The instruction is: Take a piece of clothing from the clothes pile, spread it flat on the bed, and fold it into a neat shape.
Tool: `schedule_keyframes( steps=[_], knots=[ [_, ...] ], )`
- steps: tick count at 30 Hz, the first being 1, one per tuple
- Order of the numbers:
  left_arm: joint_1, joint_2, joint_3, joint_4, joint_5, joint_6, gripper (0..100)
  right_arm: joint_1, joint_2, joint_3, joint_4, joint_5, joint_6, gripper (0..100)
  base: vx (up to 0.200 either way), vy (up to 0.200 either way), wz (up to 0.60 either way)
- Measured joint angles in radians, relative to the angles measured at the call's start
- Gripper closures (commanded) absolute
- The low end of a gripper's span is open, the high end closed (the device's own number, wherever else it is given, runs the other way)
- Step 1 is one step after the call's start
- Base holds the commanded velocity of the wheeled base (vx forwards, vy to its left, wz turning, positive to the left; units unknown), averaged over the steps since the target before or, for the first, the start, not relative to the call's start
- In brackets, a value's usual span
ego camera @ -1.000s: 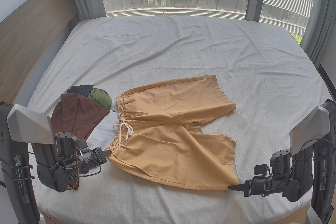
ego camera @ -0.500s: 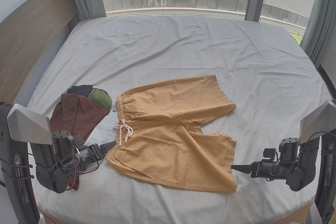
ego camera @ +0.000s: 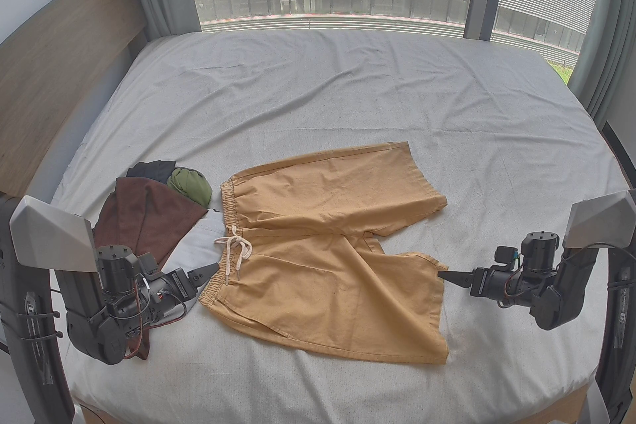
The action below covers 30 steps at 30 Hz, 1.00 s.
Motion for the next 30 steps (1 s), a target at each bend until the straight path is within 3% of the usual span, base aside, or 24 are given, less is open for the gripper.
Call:
schedule_keyframes(
  steps=[7,12,13,30],
  knots=[
    [-0.001,-0.002,-0.003,-0.001,-0.001,-0.019,0,0.019,0.023,-0.142,0.133,-0.002,0.001,0,0.000,0.000,0.00],
    [-0.001,-0.002,-0.008,-0.001,-0.002,-0.023,0,0.035,0.035,-0.187,0.153,-0.003,0.002,0,0.000,0.000,0.00],
    [-0.002,-0.002,-0.008,-0.001,-0.002,-0.023,0,0.035,0.039,-0.191,0.153,-0.003,0.002,100,0.000,0.000,0.00],
    [-0.005,0.003,-0.008,0.000,-0.002,-0.021,0,0.018,0.047,-0.222,0.158,-0.003,0.002,100,0.000,0.000,0.00]
  ],
)
